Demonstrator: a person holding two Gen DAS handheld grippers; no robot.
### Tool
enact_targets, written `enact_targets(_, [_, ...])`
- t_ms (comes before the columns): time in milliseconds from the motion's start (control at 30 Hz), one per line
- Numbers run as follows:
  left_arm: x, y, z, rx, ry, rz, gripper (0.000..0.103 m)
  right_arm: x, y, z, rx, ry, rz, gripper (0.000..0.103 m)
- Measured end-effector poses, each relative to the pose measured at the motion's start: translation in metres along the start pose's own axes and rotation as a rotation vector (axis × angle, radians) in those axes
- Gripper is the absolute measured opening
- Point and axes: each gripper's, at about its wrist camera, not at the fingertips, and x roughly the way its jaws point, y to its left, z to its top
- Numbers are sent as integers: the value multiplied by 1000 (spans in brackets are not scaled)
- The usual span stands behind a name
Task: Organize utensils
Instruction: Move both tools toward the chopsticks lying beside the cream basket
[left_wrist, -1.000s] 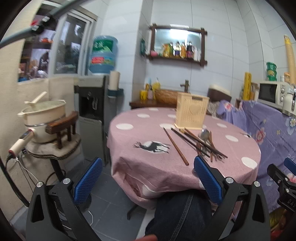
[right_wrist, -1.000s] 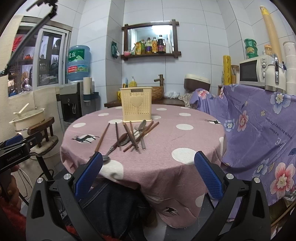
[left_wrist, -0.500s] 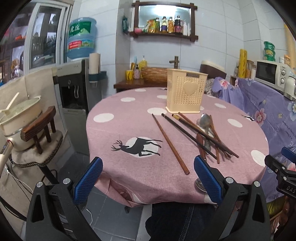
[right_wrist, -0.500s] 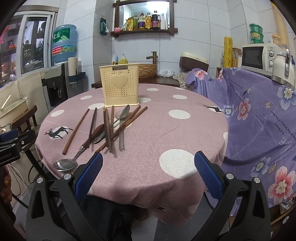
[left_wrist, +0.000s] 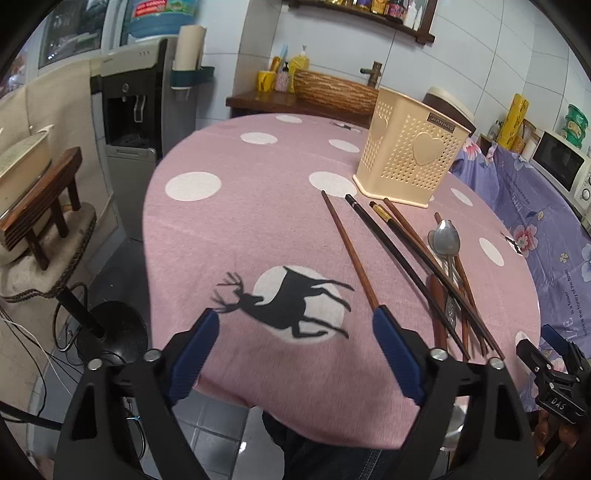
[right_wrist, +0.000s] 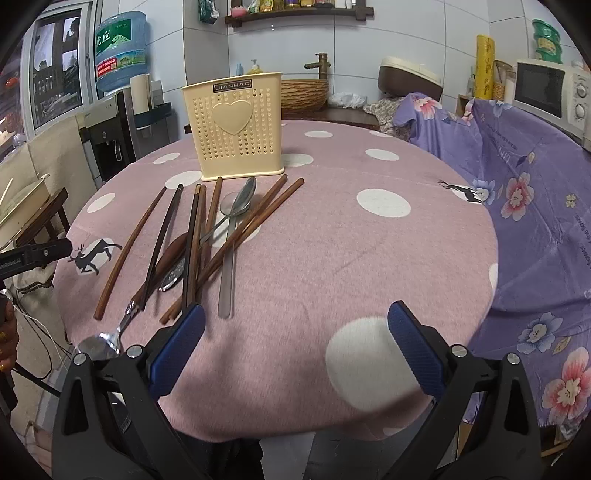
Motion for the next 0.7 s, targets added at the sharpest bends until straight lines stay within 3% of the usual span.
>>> enact_targets(400, [44, -25, 36, 98, 118, 55, 70, 38, 10, 56, -35, 28, 31, 96])
enact_targets(533, [58, -31, 46, 119, 143, 60, 68, 63, 5, 78, -14, 76, 11, 85])
enact_targets(700, [74, -34, 61, 102, 144, 86, 68, 113, -10, 105, 114, 187, 12, 65])
